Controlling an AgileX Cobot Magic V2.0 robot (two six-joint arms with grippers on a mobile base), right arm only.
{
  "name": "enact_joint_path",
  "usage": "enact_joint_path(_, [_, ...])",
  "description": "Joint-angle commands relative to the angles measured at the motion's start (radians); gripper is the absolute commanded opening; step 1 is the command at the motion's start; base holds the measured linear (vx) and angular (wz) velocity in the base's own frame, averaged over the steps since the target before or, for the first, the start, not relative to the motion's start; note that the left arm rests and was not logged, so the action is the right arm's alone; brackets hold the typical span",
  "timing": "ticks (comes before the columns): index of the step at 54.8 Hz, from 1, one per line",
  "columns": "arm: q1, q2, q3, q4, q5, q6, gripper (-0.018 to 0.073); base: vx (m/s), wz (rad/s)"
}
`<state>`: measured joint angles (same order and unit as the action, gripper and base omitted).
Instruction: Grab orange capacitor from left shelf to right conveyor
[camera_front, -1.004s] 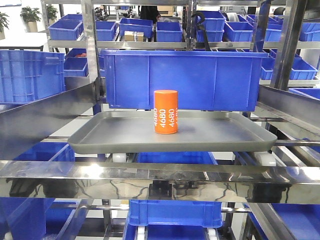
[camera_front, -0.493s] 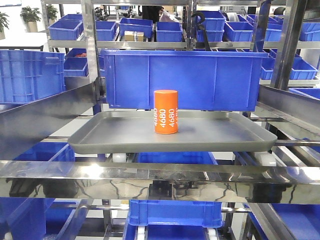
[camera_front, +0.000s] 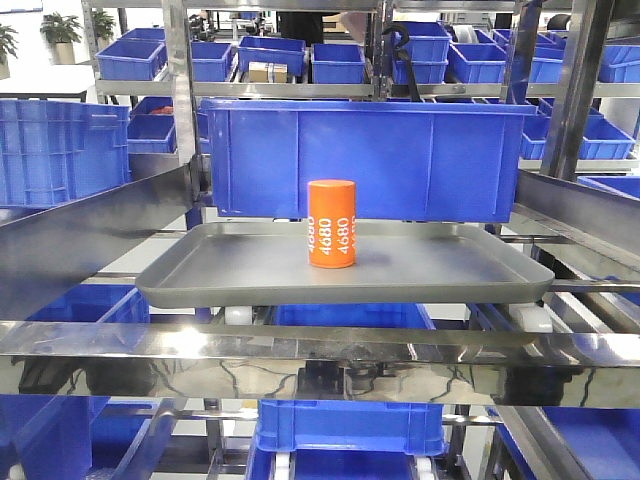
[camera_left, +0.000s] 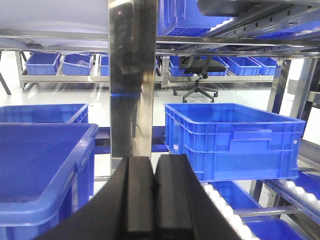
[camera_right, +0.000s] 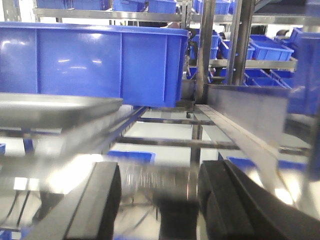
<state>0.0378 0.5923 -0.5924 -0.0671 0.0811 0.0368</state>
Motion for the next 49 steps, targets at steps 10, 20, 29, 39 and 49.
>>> enact_joint_path(10, [0.24, 0.296, -0.303, -0.01, -0.111, -0.087, 0.0434, 0.0, 0.0])
enact_joint_path(20, [0.355, 0.548, -0.543, -0.013, -0.089, -0.096, 0.047, 0.0, 0.0])
enact_joint_path(29, [0.386, 0.719, -0.776, 0.035, 0.121, -0.007, 0.0534, 0.0, 0.0])
enact_joint_path(39, [0.427, 0.875, -1.017, 0.058, 0.362, -0.037, 0.0552, 0.0, 0.0])
enact_joint_path(49, [0.455, 0.937, -1.087, 0.11, 0.425, -0.096, 0.0552, 0.0, 0.0])
